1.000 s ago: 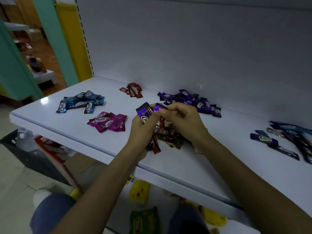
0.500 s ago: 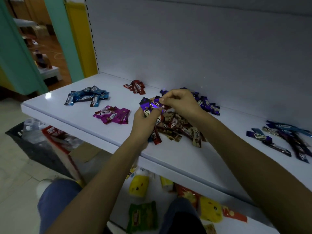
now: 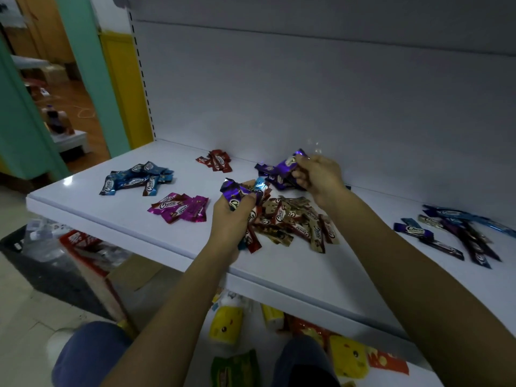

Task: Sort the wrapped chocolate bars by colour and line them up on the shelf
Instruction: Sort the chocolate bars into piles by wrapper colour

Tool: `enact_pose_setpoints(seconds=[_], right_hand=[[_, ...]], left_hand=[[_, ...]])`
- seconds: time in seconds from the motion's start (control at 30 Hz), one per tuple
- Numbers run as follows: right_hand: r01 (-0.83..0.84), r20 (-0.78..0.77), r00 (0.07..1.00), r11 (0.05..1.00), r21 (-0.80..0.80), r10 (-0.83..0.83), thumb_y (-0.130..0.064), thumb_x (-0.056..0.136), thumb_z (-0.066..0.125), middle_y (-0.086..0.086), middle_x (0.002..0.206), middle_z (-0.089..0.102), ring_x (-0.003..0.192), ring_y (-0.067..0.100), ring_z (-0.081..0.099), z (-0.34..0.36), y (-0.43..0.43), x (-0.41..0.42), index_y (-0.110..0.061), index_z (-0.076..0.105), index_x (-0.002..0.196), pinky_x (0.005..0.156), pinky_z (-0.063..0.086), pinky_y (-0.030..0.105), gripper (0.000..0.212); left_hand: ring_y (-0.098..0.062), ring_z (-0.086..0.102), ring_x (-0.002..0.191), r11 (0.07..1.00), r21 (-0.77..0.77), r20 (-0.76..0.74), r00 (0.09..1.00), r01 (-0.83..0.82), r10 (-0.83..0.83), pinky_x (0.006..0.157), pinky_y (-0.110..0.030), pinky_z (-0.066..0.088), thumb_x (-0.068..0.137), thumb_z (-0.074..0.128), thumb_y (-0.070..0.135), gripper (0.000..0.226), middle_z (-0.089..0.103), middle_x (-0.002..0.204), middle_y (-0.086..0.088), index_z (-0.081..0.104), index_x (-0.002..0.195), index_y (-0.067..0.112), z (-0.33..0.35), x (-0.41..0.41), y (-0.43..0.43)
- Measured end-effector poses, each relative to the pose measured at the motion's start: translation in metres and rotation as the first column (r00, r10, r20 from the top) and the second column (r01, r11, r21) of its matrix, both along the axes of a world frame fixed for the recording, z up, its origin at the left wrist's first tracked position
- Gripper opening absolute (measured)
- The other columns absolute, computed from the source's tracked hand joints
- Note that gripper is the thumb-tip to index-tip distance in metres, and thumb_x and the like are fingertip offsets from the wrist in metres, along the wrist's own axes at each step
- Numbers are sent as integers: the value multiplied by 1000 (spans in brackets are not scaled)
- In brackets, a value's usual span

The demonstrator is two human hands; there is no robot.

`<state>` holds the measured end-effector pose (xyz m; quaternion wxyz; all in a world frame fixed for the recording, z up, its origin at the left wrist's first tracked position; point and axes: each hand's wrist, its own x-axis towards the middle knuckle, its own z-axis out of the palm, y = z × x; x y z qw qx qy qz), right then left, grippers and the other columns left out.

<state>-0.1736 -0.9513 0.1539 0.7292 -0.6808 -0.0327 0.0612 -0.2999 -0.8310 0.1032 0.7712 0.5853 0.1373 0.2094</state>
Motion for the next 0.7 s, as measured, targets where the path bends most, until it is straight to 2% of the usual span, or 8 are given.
enact_pose_setpoints(seconds=[0.07, 0.13, 0.27, 0.4, 0.47, 0.53, 0.6, 0.7], right_hand=[[77, -135, 989, 993, 87, -65, -4, 91, 59, 11, 70, 62, 39, 5, 56, -10, -14, 16, -2, 58, 97, 43, 47, 15, 6], [149, -185, 974, 985, 87, -132, 0, 89, 59, 15, 70, 62, 39, 8, 58, -20, -26, 31, 3, 58, 101, 40, 47, 17, 12], [249, -63, 963, 951, -182, -264, -7, 84, 68, 10, 66, 66, 41, 9, 61, -32, -34, 56, 5, 65, 95, 43, 50, 25, 16], [236, 51, 970, 874, -424, -237, -18, 84, 69, 8, 63, 66, 39, 12, 59, -40, -33, 69, 3, 69, 85, 41, 51, 25, 21], [220, 90, 975, 820, -528, -203, -20, 84, 68, 6, 61, 63, 39, 12, 56, -41, -32, 71, -2, 66, 74, 41, 49, 24, 21], [250, 170, 968, 737, -628, -184, -20, 83, 67, 2, 57, 54, 46, 14, 51, -42, -33, 70, -9, 55, 62, 40, 37, 23, 27], [310, 273, 946, 744, -592, -177, -19, 83, 66, 0, 64, 50, 60, 17, 50, -42, -30, 66, -11, 51, 68, 45, 31, 23, 23], [253, 331, 935, 889, -382, -123, -25, 83, 69, -5, 72, 56, 70, 12, 54, -33, -14, 40, -17, 55, 73, 60, 40, 21, 19]], left_hand=[[-19, 72, 87, 1000, -4, -7, 1000, 10, -10, 76, -34, 57, 95, 57, 16, 16, 74, 94, -5, 65, 107, 21, -2, 1, 1], [-20, 71, 87, 1000, -16, -10, 1000, 2, -2, 77, -35, 56, 93, 58, 19, 12, 73, 94, -3, 63, 103, 23, -3, 3, 1], [-14, 70, 80, 999, -47, 0, 1000, -11, 11, 68, -30, 53, 92, 61, 20, 9, 71, 87, 1, 57, 99, 21, -4, 4, 1], [-15, 70, 71, 998, -56, 16, 1000, -3, 3, 64, -31, 51, 90, 62, 20, 3, 72, 74, 3, 61, 88, 19, -2, 5, -1], [-16, 70, 71, 998, -59, 34, 999, -5, 7, 63, -30, 50, 90, 63, 19, 8, 73, 72, 2, 62, 83, 20, -2, 5, -1], [-17, 70, 72, 998, -68, 49, 999, -1, 5, 63, -29, 51, 90, 63, 19, 9, 73, 74, 1, 63, 82, 19, -1, 4, -2], [-15, 70, 70, 996, -86, 58, 998, 0, 5, 61, -27, 52, 91, 62, 18, 9, 73, 73, 1, 62, 82, 19, 0, 4, -3], [-11, 69, 62, 995, -102, 60, 998, -1, 7, 52, -21, 50, 92, 60, 14, 10, 72, 68, 3, 60, 83, 17, 1, 3, -3]])
